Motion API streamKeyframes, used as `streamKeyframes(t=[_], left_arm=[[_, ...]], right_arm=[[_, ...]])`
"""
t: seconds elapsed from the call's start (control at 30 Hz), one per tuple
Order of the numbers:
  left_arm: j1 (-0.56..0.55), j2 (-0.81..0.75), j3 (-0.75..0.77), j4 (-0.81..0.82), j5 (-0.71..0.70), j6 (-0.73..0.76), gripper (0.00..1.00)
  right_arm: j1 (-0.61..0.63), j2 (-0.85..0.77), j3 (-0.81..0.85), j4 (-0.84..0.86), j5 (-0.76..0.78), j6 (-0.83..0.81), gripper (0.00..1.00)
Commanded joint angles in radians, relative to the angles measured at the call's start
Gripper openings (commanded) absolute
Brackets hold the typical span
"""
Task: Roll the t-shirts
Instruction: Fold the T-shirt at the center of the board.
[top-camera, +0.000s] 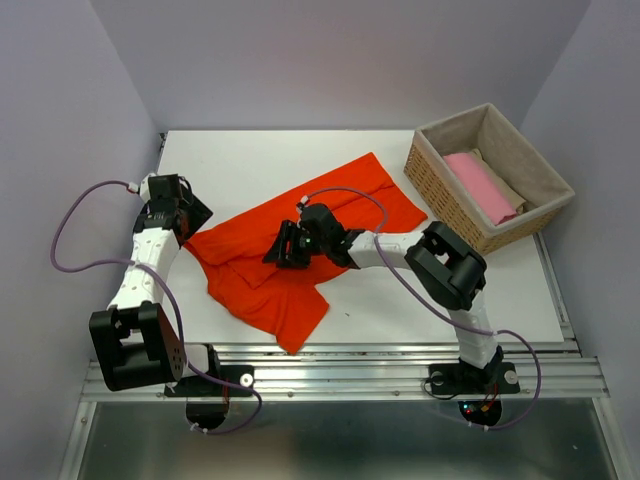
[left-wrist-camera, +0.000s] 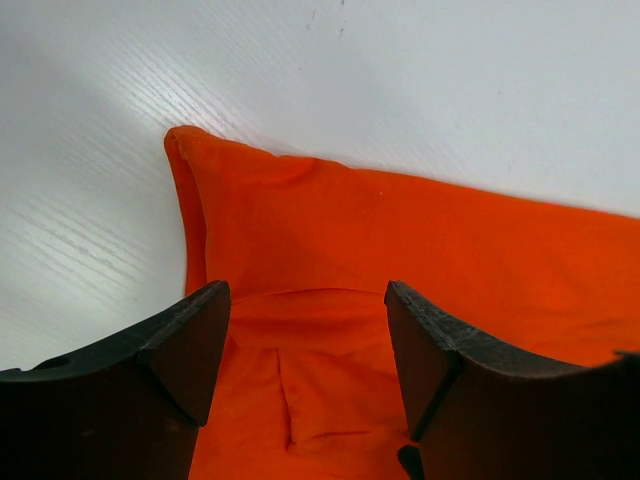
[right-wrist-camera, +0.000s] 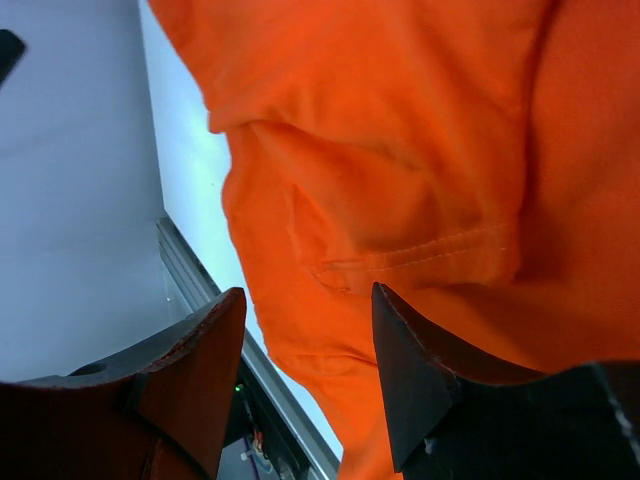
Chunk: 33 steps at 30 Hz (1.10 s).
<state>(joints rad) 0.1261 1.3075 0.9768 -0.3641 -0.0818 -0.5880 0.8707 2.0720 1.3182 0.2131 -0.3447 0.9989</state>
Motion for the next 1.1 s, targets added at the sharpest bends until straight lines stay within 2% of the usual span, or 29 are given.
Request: streamKeyframes(t=[0.0,0.37,0.87,0.93,1.03,1.07], left_arm=[[0.0,-0.034,-0.003,0.002,0.014,0.024,0.74],[0.001,-0.042,-0.016,0.008,0.019,0.028,0.74],[0.0,-0.04,-0.006,0.004,0.022,0.039,0.74],[0.001,-0.04,-0.009,0.004,0.022,0.039,0.74],[0.0,-0.047,-0.016,0.004,0.024,0.039,0.74],[0.0,-0.048,-0.018,0.004,0.024,0.039,0.74]], right_arm=[[0.005,0.025,-0.022,0.078,-0.019,0.093,0.58],[0.014,0.049,-0.047,0.089,0.001,0.129,0.59],[0.014,0.109,0.016,0.069,0.032,0.138,0.57],[0.014,0.112,0.026,0.066,0.041,0.135,0.55],[0.014,0.111,0.035,0.057,0.068,0.132,0.45],[0.014,0.109,0.036,0.054,0.075,0.13,0.38]])
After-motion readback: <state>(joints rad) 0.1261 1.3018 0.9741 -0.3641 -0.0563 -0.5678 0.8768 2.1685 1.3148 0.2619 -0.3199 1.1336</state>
